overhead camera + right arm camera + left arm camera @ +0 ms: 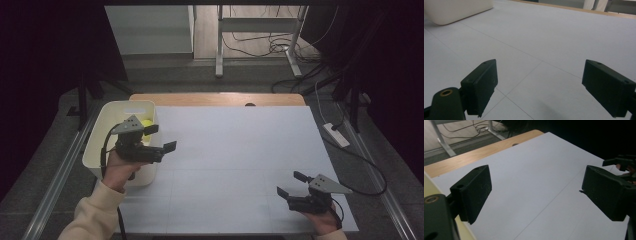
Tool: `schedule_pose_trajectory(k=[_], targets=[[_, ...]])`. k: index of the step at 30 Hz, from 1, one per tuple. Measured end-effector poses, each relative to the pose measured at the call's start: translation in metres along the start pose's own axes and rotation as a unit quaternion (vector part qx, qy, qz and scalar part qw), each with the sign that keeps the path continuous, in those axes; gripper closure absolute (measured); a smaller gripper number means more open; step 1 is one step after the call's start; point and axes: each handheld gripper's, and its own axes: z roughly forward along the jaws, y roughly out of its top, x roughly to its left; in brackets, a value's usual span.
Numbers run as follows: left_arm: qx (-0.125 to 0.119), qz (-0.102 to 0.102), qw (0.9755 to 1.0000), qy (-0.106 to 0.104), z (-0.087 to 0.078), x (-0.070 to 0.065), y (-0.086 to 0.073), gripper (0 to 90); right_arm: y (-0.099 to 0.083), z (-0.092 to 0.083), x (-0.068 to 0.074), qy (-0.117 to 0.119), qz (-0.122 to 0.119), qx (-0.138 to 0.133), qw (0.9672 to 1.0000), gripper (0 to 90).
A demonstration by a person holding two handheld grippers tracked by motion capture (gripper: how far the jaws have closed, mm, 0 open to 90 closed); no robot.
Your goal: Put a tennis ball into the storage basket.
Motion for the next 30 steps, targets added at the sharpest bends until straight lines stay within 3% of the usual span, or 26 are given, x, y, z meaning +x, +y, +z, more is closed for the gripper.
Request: schedule_pose_trajectory(k=[6, 18, 30], targets=[[-0.011, 0.010, 0.9996, -0.024, 0.003, -0.016, -0.010, 11.2, 0.000, 0.000, 0.000, 0.000, -0.003, 0.001, 1.0000, 13.2], [-0.018, 0.031, 0.9979, -0.053, 0.013, -0.042, -0.037, 11.3, 0.000, -0.001, 0.000, -0.001, -0.002, 0.001, 1.0000, 13.2], [0.002, 0.042, 0.9975, -0.057, 0.023, -0.057, -0.074, 11.0, 0.000, -0.001, 0.001, -0.001, -0.003, 0.000, 1.0000, 13.2]])
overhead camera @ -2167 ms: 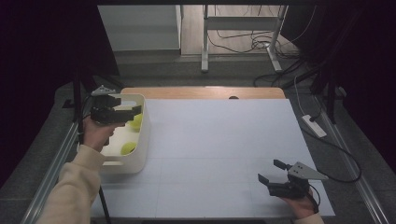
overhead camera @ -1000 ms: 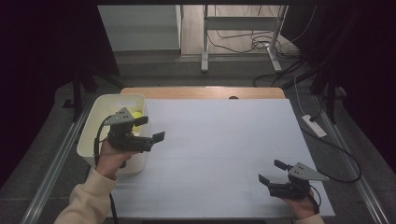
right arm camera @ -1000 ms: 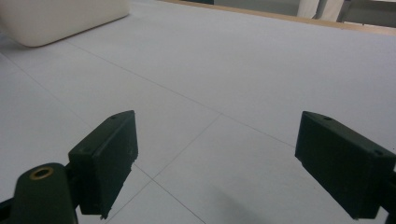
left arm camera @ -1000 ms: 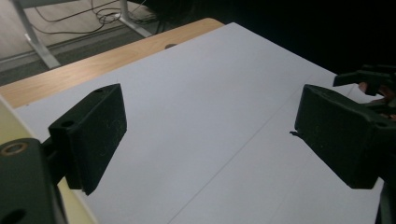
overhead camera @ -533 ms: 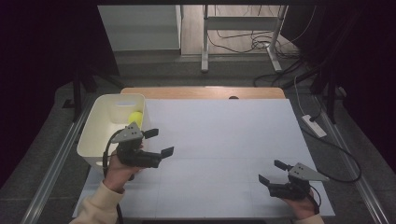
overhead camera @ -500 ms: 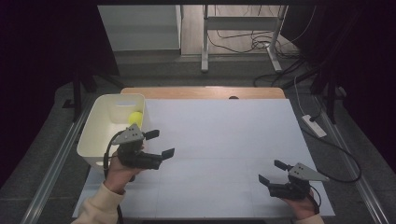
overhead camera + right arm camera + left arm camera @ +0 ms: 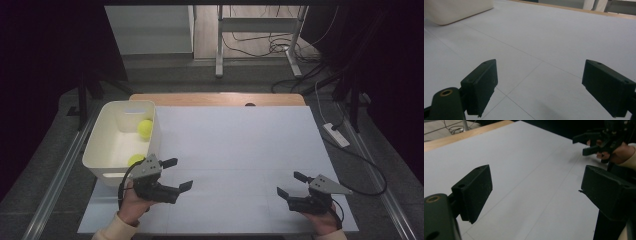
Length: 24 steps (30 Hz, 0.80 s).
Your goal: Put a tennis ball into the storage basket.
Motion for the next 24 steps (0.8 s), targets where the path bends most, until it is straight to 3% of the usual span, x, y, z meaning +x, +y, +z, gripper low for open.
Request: schedule_pose_trajectory(k=[8, 24], targets=[[0.009, -0.015, 0.9998, 0.010, 0.003, 0.005, -0.022, 10.6, 0.000, 0.001, 0.001, 0.002, 0.001, 0.002, 1.0000, 13.2], [0.026, -0.022, 0.9988, 0.034, 0.001, 0.016, -0.060, 10.7, -0.001, 0.001, 0.002, 0.014, 0.000, 0.001, 0.9999, 13.2]])
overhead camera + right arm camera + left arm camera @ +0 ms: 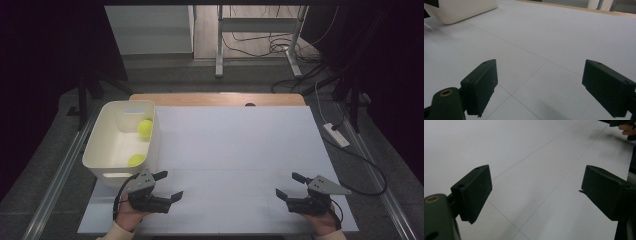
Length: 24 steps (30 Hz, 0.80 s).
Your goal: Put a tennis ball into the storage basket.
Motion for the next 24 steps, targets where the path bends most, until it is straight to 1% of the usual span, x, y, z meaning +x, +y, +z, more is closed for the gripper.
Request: schedule_pose_trajectory(k=[5, 7, 8, 13, 17, 24], targets=[[0.007, -0.002, 1.0000, 0.002, 0.001, 0.002, -0.009, 10.7, -0.001, -0.001, 0.000, 0.015, 0.005, 0.000, 0.9999, 13.1], [0.006, -0.002, 1.0000, 0.006, 0.002, 0.002, -0.011, 11.0, -0.001, -0.002, 0.001, 0.025, 0.008, -0.001, 0.9996, 13.1], [0.003, -0.002, 0.9999, 0.011, 0.002, 0.002, -0.012, 11.5, -0.002, -0.002, 0.001, 0.029, 0.011, -0.001, 0.9995, 13.0], [0.003, -0.009, 0.9999, 0.012, 0.002, 0.005, -0.016, 11.2, -0.002, -0.002, 0.000, 0.035, 0.013, 0.000, 0.9993, 13.0], [0.001, -0.005, 0.9999, 0.011, 0.002, 0.005, -0.015, 11.2, -0.003, -0.002, 0.001, 0.034, 0.012, 0.002, 0.9994, 13.1], [0.000, -0.007, 0.9999, 0.010, 0.001, 0.005, -0.016, 11.3, -0.003, -0.003, -0.001, 0.030, 0.013, 0.002, 0.9995, 13.0]])
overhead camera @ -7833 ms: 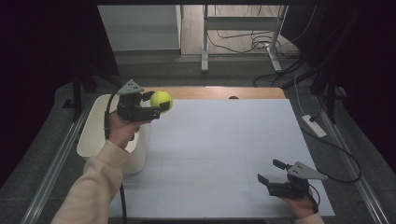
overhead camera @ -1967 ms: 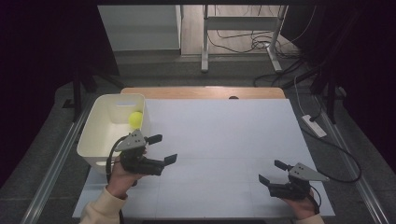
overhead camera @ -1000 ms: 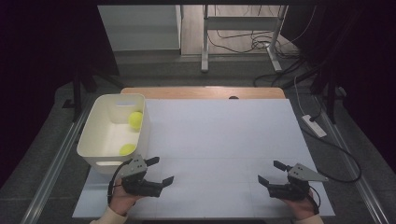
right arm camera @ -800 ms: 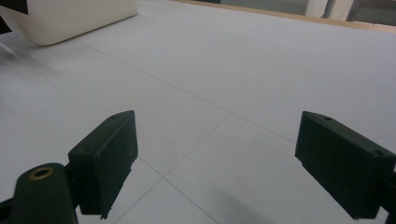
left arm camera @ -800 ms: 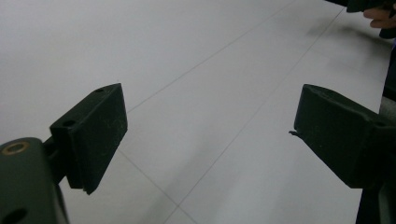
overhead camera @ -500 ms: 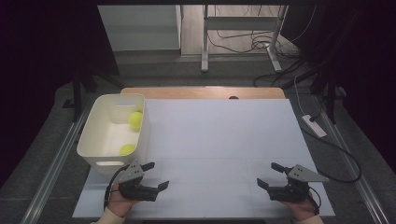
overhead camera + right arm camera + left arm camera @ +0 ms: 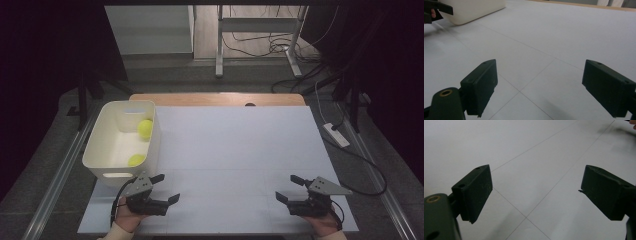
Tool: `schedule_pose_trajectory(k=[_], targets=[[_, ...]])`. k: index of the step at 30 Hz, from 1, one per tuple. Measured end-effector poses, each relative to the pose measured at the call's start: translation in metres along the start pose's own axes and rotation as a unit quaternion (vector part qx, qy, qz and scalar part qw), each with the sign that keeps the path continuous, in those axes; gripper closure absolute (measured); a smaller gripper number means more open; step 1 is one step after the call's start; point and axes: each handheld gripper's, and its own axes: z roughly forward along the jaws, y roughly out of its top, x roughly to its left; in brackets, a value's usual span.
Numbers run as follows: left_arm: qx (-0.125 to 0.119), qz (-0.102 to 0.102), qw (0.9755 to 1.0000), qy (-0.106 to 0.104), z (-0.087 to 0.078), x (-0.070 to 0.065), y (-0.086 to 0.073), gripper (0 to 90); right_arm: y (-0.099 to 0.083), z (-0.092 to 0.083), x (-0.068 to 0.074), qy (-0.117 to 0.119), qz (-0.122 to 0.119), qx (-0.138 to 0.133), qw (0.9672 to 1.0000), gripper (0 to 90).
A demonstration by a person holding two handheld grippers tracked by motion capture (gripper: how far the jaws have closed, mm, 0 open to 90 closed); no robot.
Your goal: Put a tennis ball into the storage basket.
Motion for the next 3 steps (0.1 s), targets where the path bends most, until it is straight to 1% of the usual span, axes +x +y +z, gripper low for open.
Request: schedule_pose_trajectory(k=[3], targets=[[-0.001, -0.001, 1.0000, 0.000, 0.0002, 0.0000, 0.0003, 11.3, 0.0004, 0.0005, 0.0002, 0.000, -0.002, 0.000, 1.0000, 13.0]])
